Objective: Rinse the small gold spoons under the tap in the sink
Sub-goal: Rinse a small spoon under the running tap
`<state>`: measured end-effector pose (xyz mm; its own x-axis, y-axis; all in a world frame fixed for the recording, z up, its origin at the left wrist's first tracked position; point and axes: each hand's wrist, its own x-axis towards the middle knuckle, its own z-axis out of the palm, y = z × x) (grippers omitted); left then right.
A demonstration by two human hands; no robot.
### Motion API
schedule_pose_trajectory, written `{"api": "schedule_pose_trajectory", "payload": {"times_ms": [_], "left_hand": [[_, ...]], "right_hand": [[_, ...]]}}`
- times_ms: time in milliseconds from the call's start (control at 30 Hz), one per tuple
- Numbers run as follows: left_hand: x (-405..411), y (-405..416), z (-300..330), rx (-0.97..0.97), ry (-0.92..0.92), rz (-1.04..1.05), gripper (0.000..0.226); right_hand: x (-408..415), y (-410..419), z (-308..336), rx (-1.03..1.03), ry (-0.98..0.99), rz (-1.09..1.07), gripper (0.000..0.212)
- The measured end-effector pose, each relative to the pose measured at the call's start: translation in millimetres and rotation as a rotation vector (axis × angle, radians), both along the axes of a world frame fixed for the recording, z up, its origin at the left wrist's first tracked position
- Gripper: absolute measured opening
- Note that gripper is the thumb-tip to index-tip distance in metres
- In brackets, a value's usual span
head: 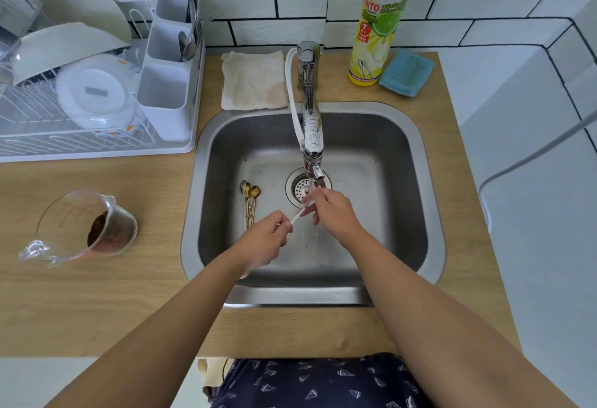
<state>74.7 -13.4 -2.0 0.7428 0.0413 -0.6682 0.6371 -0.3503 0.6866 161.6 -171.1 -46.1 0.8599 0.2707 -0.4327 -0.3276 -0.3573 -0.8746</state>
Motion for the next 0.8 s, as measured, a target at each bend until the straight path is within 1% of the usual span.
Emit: {"api": "schedule_pose_trajectory", "payload": {"times_ms": [100, 167, 233, 267, 333, 400, 467, 500, 600, 667, 700, 733, 767, 800], "left_hand": [[-1.1, 2.5, -1.3, -0.006, 0.006, 0.014, 0.023], [-1.2, 4.6, -1.7, -0.023, 0.016, 0.014, 0.023], [0.2, 5.1, -1.1, -0.057, 0.037, 0.027, 0.024], [1.3, 5.3, -0.6, -0.088, 0.049, 0.043, 0.025], [2.4, 8.0, 0.6, -0.201, 0.081, 0.085, 0.025], [1.6, 13.8, 1.7, -0.351, 0.124, 0.107, 0.023], [0.0, 19.9, 1.9, -0.446, 0.155, 0.113, 0.022], [-0.6, 21.6, 1.7, -0.454, 0.158, 0.107, 0.023], [-0.7, 22.1, 1.4, -0.372, 0.129, 0.060, 0.027], [-0.1, 21.0, 2.5, -0.313, 0.113, 0.050, 0.030], [0.2, 20.4, 3.2, -0.298, 0.105, 0.058, 0.030], [0.4, 19.7, 3.8, -0.285, 0.093, 0.067, 0.031], [0.6, 18.8, 4.3, -0.272, 0.080, 0.073, 0.031], [0.8, 17.7, 4.5, -0.261, 0.069, 0.078, 0.032]], "right_hand": [[-1.3, 1.5, 0.8, -0.041, -0.048, 0.145, 0.023], [-1.2, 3.1, 1.0, 0.012, -0.042, 0.090, 0.025], [-0.7, 4.7, 1.5, 0.118, 0.034, 0.038, 0.030], [-0.7, 4.8, 3.2, 0.170, 0.083, 0.048, 0.026], [-0.4, 3.4, 4.0, 0.263, 0.163, 0.090, 0.015], [1.4, 0.3, 5.8, 0.355, 0.218, 0.085, 0.014], [3.0, -1.4, 6.5, 0.388, 0.241, 0.069, 0.008], [3.4, -1.2, 6.4, 0.386, 0.246, 0.058, 0.007], [2.4, 3.4, 8.4, 0.378, 0.273, -0.031, 0.019], [1.2, 5.9, 9.6, 0.376, 0.281, -0.041, 0.018], [0.3, 5.3, 9.0, 0.363, 0.267, -0.010, 0.013], [-1.4, 5.3, 9.5, 0.359, 0.254, 0.027, 0.014], [-2.3, 4.6, 6.5, 0.332, 0.223, 0.072, 0.022], [-3.2, 4.8, 8.2, 0.321, 0.206, 0.089, 0.026]]}}
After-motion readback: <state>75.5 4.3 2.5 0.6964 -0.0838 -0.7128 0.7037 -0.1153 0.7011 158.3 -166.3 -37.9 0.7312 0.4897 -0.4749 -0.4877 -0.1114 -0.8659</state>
